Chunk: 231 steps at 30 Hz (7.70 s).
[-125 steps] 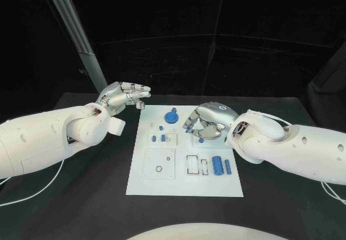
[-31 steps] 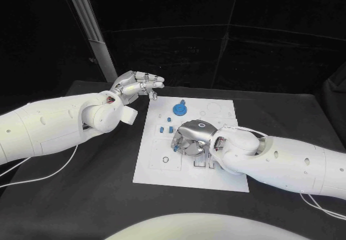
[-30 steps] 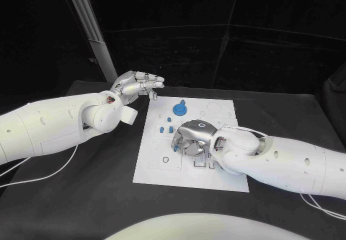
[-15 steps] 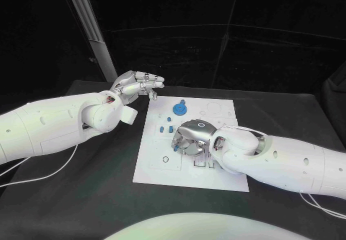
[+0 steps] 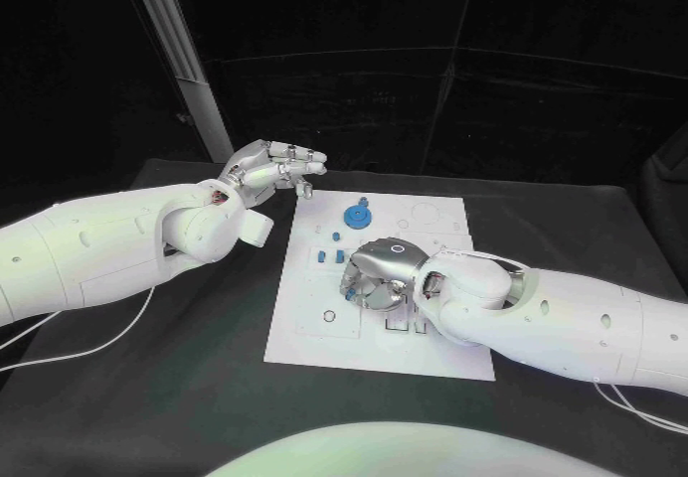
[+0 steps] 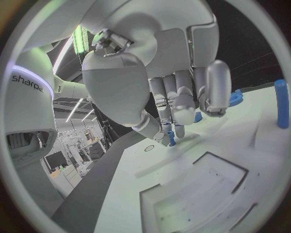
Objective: Assemble the parts on the task board
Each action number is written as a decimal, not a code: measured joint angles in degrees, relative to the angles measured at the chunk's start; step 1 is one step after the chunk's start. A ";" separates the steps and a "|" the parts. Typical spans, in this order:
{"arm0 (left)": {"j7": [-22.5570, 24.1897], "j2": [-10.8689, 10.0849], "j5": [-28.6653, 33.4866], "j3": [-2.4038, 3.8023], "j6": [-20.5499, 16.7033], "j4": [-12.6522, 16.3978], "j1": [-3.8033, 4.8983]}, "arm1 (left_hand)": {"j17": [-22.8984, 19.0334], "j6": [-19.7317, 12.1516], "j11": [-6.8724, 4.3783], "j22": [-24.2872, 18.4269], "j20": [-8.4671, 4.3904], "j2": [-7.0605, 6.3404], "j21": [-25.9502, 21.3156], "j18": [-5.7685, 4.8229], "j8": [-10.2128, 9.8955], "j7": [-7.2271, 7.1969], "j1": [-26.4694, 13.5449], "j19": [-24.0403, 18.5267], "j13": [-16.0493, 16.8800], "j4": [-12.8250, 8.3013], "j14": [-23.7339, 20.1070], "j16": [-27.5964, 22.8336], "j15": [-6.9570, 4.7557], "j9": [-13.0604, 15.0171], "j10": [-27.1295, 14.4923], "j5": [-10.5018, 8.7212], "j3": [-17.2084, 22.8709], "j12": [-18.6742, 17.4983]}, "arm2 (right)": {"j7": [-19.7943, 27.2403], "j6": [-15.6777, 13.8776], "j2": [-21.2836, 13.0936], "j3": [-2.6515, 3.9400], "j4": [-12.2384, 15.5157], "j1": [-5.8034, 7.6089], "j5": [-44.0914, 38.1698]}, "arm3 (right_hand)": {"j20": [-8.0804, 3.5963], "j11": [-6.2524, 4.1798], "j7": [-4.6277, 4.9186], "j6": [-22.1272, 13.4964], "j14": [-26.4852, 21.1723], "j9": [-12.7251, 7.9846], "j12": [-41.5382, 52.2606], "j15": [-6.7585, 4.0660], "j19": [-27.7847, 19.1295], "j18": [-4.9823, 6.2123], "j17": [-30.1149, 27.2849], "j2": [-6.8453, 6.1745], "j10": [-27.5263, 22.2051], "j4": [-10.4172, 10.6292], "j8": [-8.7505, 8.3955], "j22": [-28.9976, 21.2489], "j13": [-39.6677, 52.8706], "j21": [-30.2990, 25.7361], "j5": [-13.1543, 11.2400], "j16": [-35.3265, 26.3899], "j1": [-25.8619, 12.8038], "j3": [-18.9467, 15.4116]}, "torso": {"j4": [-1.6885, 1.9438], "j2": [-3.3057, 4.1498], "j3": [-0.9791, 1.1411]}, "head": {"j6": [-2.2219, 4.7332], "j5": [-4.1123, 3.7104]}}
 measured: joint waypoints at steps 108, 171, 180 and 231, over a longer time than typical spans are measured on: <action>-1.03 0.02 0.02 -0.03 0.93 -0.41 0.00 | -0.35 0.00 0.00 -0.47 0.00 0.00 -0.83 0.00 -0.23 0.00 0.00 0.00 0.18 0.17 -0.20 -0.18 0.20 0.03 -0.41 -0.18 -0.82 0.21 | -4.88 -3.07 -10.09 1.69 6.12 3.83 3.66 | 0.62 0.39 0.46 -4.45 -0.75 -0.92 0.17 0.89 -2.09 0.00 -7.37 -2.32 -1.02 -0.05 -0.32 -1.27 0.10 -3.34 -3.51 -0.95 -1.26 -5.35 | -0.01 -0.08 0.04 | 1.14 -1.18; -1.18 0.36 0.03 -0.29 1.76 -0.90 -0.13 | -0.45 0.00 0.00 -0.68 0.00 0.19 -0.88 -0.01 -0.43 0.00 -0.19 0.00 0.21 0.16 -0.40 -0.40 0.40 0.02 -0.82 -0.18 -1.11 0.21 | -4.33 14.31 -10.30 2.63 -0.37 6.68 6.32 | 0.60 0.10 0.19 -2.05 -0.11 -0.69 1.78 1.30 -0.84 0.01 -6.01 4.02 -1.70 1.61 -0.11 0.04 0.00 -1.86 -1.46 3.03 4.00 -10.73 | -0.07 -0.03 0.01 | 1.35 -1.77; -1.26 0.35 0.03 -0.29 1.76 -0.98 -0.14 | -0.44 0.00 0.00 -0.67 0.00 0.19 -0.88 -0.01 -0.43 0.00 -0.19 0.00 0.21 0.16 -0.40 -0.40 0.40 0.02 -0.82 -0.18 -1.11 0.21 | -4.32 13.93 -10.35 2.62 -0.35 6.60 5.70 | 0.40 -0.11 -0.03 -1.83 -0.11 -0.70 1.51 1.29 -0.64 0.00 -6.16 3.88 -0.64 1.12 -0.11 0.03 -0.01 -1.40 -1.46 3.41 3.87 -9.38 | -0.07 -0.03 0.01 | 1.38 -1.80; -1.29 0.90 0.03 -0.31 1.72 -0.94 -0.19 | -0.56 0.00 0.00 -0.81 0.00 0.19 -1.33 -0.01 -0.43 0.00 -0.19 0.00 0.26 0.16 -0.40 -0.39 0.40 0.01 -0.81 -0.18 -1.11 0.21 | 2.67 -0.14 -0.84 2.09 5.97 0.48 6.56 | -0.20 -0.12 -0.29 -0.27 -0.33 -0.72 -0.29 0.27 0.39 0.00 -5.52 5.22 2.19 -1.96 -0.14 0.01 0.04 0.52 -3.22 4.57 4.18 -0.21 | -0.07 -0.01 -0.06 | 0.33 0.96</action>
